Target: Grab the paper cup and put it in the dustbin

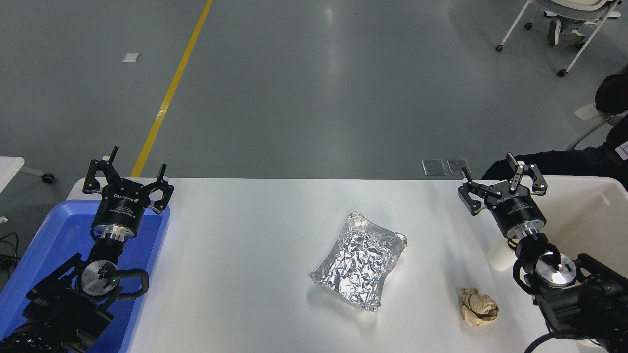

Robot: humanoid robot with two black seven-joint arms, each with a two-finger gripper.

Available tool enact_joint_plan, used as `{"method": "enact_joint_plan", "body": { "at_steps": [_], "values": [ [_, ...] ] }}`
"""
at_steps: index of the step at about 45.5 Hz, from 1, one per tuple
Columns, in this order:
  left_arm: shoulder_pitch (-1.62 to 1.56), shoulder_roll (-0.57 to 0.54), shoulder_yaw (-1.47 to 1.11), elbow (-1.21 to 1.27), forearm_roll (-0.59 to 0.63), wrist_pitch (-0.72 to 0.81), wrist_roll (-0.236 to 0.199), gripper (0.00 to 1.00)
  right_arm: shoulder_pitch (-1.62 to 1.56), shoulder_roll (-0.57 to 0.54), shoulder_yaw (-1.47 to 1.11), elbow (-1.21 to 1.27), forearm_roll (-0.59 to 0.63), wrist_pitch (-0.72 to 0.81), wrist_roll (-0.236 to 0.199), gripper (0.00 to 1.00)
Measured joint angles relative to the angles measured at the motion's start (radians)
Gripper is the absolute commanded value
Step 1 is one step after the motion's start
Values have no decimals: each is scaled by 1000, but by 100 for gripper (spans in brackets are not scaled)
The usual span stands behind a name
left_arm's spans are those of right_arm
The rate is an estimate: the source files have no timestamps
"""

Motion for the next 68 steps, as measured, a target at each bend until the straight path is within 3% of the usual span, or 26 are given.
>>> {"method": "enact_joint_plan", "body": {
  "at_steps": [16,22,37,46,56,68],
  "values": [
    [-3,1,3,0,0,0,2,100,29,4,-43,7,-57,0,0,100],
    [-3,2,4,0,-1,1,2,100,121,-33,-139,34,-197,-4,-3,100],
    [-4,3,4,0,-1,1,1,100,474,-197,-504,260,-687,-2,-10,100],
    [-3,3,4,0,-1,1,1,100,697,-227,-792,401,-888,1,-18,100],
    [-4,2,4,0,-1,1,1,100,1066,-198,-1242,580,-968,11,-22,100],
    [-4,2,4,0,-1,1,1,100,1449,-156,-1553,820,-916,68,-21,100]
  ]
}}
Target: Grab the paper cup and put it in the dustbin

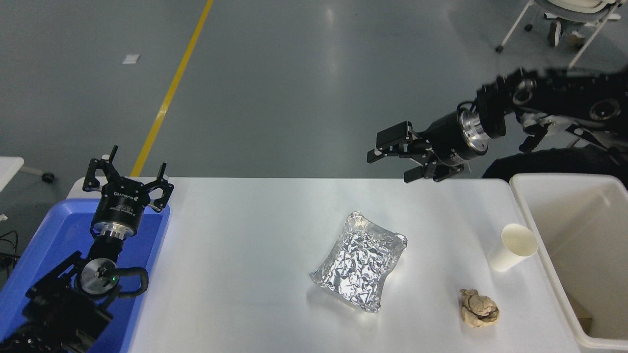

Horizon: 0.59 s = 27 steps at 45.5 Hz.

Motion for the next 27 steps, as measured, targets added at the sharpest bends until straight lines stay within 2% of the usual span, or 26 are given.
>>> {"method": "enact_joint_plan", "body": {
  "at_steps": [14,27],
  "values": [
    [0,0,0,0,0,0,0,100,391,7,-275,256,113,19,1,100],
    [1,0,0,0,0,0,0,100,537,6,-383,359,150,24,0,100]
  ]
}}
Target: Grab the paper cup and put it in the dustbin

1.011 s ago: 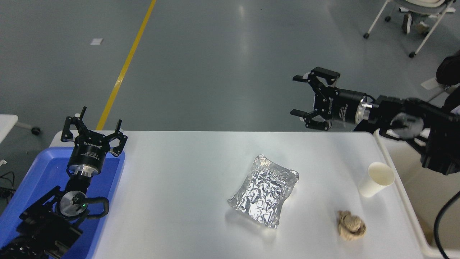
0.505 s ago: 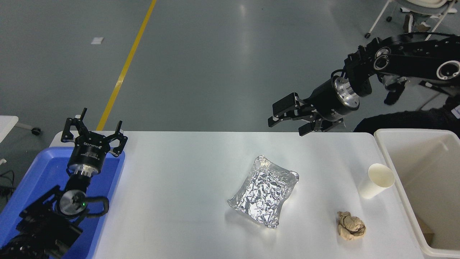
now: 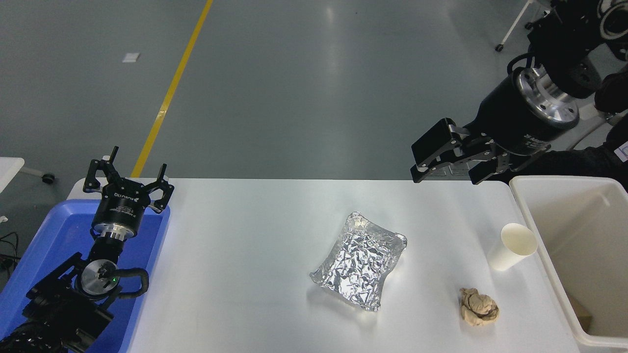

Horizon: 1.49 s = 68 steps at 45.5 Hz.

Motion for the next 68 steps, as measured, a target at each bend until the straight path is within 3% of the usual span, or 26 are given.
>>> {"method": "enact_joint_plan", "body": {
  "at_steps": [15,34,46,68],
  "values": [
    [0,0,0,0,0,0,0,100,31,-24,-36,32,-37,1,-3,100],
    [0,0,-1,0,0,0,-1,100,-292,-291,-36,-144,-488,-13,0,100],
    [0,0,-1,0,0,0,-1,100,-720,-386,134,-396,-666,-200,3,100],
    [0,0,-1,0,0,1,-1,100,-1234,-305,491,-704,-716,-364,2,100]
  ]
}}
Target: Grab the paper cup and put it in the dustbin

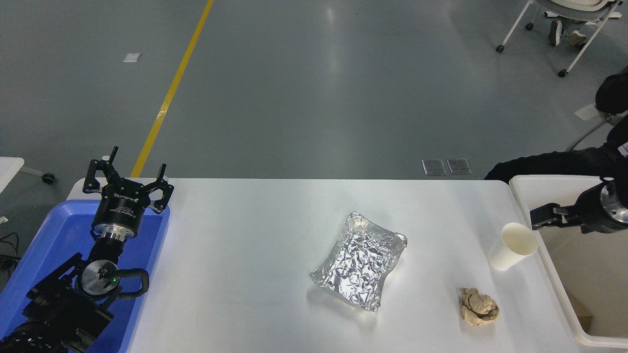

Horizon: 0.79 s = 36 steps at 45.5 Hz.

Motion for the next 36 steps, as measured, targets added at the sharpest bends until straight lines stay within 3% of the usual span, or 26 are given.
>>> {"method": "enact_joint_plan", "body": {
  "at_steps": [4,7,11,14,21,36],
  "values": [
    [0,0,0,0,0,0,0,100,-51,23,29,-36,-2,-22,-1,95],
    [-1,0,0,0,0,0,0,100,-78,34,41,-56,-2,-36,-1,74],
    [-1,0,0,0,0,0,0,100,-114,50,55,-84,-2,-60,-1,56],
    [-1,0,0,0,0,0,0,100,-138,60,64,-102,-3,-77,0,29],
    [-1,0,0,0,0,0,0,100,-165,72,73,-123,-3,-96,1,0],
    [-1,0,0,0,0,0,0,100,-183,87,80,-139,-1,-108,1,0]
  ]
}}
